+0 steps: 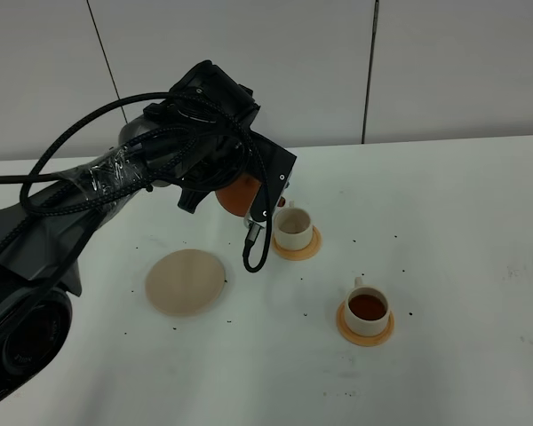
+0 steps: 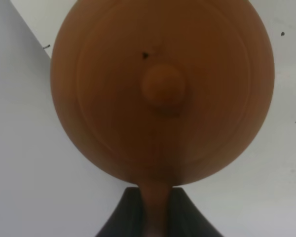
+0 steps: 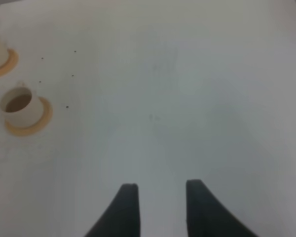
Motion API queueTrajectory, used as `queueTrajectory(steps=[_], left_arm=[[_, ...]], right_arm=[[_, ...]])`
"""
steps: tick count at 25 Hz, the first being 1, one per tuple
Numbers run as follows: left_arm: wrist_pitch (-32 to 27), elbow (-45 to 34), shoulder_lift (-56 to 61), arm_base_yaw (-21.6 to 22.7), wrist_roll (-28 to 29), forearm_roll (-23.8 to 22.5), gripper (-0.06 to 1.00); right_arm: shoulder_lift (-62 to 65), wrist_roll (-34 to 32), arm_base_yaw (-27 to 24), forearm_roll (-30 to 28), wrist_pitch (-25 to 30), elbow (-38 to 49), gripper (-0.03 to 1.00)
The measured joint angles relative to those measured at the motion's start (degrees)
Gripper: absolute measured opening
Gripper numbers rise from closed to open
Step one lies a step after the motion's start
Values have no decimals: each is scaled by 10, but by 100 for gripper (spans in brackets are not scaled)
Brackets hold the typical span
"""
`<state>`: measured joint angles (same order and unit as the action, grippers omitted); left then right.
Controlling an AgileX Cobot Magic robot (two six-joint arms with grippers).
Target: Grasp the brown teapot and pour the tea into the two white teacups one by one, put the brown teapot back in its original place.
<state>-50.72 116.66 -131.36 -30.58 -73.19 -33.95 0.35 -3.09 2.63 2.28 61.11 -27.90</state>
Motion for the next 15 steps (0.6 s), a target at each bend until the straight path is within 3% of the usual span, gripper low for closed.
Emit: queueTrajectory(steps=[15], left_arm=[[-8,0,0,-5,0,-21,17]], right_arm=[[0,0,0,0,0,0,23]])
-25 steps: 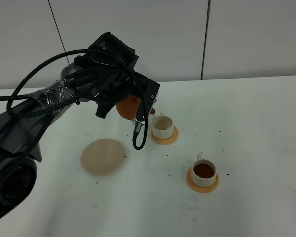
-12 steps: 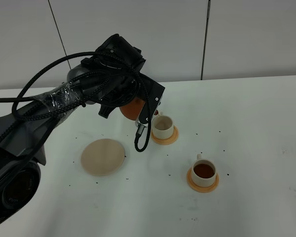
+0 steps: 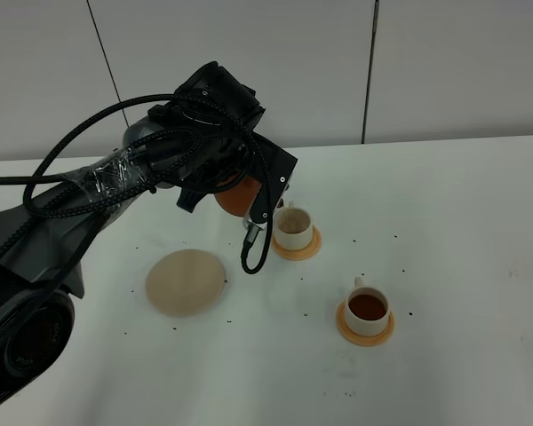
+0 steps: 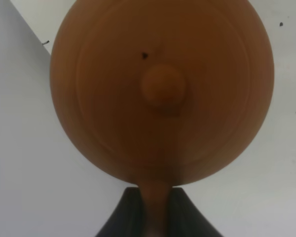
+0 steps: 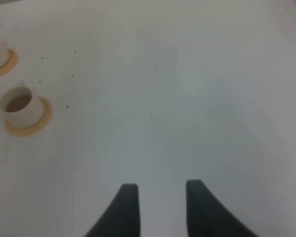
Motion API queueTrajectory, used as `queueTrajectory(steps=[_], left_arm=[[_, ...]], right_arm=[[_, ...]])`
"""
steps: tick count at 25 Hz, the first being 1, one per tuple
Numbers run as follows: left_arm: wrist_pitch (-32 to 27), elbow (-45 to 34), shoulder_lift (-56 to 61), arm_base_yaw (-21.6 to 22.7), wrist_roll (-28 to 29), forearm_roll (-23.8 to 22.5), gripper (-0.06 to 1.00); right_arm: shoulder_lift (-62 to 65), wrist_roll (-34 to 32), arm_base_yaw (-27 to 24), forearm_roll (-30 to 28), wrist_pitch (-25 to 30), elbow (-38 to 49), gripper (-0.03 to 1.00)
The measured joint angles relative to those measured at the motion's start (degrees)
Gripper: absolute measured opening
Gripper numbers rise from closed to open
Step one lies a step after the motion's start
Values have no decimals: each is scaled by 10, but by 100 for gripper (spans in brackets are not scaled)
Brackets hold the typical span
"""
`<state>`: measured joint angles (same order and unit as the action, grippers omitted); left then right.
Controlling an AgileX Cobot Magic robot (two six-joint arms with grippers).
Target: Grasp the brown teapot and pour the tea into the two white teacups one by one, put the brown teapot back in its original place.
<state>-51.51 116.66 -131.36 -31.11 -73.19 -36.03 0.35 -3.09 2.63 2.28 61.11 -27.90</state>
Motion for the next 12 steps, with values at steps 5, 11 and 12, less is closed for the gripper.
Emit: queueTrajectory(steps=[5,11,12], left_arm=[[0,0,0,-1,0,-3,17],[-2,0,-7,-3,0,-11,17],[-2,0,-10,-4,0,-13,17]], right_arm=[[0,0,0,0,0,0,23],[0,0,0,0,0,0,23],[0,0,0,0,0,0,23]])
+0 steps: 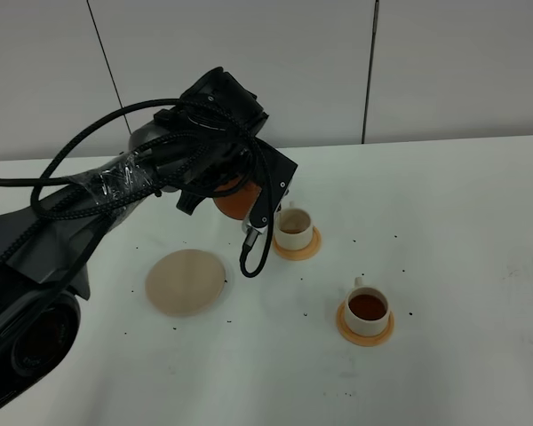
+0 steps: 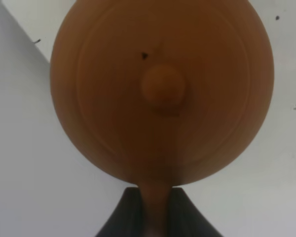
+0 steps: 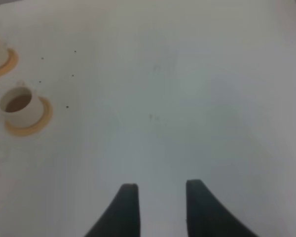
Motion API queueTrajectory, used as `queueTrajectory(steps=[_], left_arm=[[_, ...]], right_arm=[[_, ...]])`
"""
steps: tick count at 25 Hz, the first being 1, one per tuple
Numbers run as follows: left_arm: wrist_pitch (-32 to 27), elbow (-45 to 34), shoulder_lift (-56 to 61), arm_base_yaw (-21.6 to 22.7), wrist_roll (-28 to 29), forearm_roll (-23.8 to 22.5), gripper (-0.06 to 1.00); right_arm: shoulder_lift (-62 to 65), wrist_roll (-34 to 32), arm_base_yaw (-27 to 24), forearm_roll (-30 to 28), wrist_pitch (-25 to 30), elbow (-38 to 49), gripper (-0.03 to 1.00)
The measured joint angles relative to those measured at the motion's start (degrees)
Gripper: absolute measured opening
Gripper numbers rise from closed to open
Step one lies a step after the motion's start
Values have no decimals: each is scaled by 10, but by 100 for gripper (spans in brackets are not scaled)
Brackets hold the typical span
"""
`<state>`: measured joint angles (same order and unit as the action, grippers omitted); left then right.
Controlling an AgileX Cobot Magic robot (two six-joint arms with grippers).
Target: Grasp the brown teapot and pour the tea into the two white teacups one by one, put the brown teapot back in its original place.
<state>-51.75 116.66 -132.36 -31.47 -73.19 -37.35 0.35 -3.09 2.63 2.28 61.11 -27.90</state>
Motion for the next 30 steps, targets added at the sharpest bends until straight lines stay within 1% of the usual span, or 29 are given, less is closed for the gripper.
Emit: queueTrajectory(steps=[9,14,26,30], left_arm=[[1,0,-5,-4,12,-2,17],[2,0,-5,-7,20,-23,17],[4,0,-5,-7,24,-34,17],[5,0,-5,-12,25,-46,17]], right_arm=[[0,0,0,0,0,0,23],[0,0,0,0,0,0,23],[0,0,0,0,0,0,23],[0,0,0,0,0,0,23]])
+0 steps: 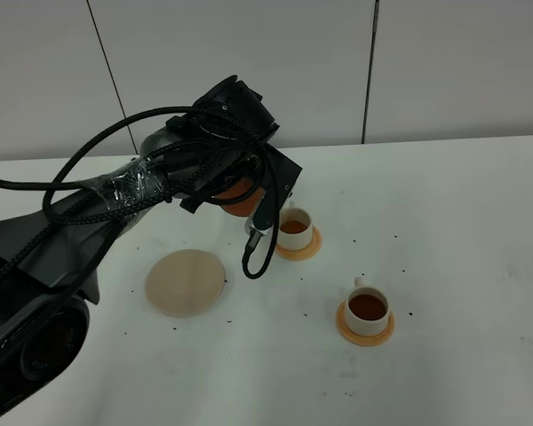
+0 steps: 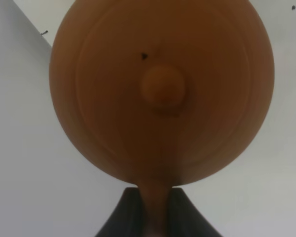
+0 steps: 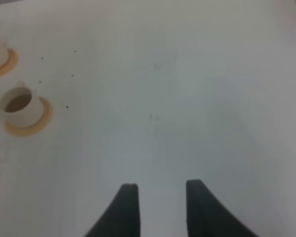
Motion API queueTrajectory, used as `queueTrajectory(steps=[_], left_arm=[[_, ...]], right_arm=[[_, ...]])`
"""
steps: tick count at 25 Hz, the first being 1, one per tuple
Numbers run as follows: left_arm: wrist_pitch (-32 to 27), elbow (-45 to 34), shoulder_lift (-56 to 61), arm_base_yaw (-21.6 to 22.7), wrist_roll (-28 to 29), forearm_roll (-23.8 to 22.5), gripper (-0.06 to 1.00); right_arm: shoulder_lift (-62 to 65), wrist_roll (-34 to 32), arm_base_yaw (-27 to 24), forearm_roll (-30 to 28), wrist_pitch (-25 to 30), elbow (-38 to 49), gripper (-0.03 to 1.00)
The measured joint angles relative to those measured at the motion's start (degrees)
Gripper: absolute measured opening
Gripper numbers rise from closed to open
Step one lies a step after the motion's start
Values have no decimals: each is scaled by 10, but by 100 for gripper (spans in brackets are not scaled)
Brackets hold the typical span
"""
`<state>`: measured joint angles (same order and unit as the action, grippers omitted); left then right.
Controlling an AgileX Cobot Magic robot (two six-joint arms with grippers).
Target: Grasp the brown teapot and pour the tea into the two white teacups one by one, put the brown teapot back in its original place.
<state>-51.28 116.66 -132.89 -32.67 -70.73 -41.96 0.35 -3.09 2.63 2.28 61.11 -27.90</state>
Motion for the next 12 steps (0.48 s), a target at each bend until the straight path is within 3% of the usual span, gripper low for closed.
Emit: queueTrajectory(steps=[12], left_arm=[[-5,0,0,-12,6,-27,17]], right_arm=[[0,0,0,0,0,0,23]])
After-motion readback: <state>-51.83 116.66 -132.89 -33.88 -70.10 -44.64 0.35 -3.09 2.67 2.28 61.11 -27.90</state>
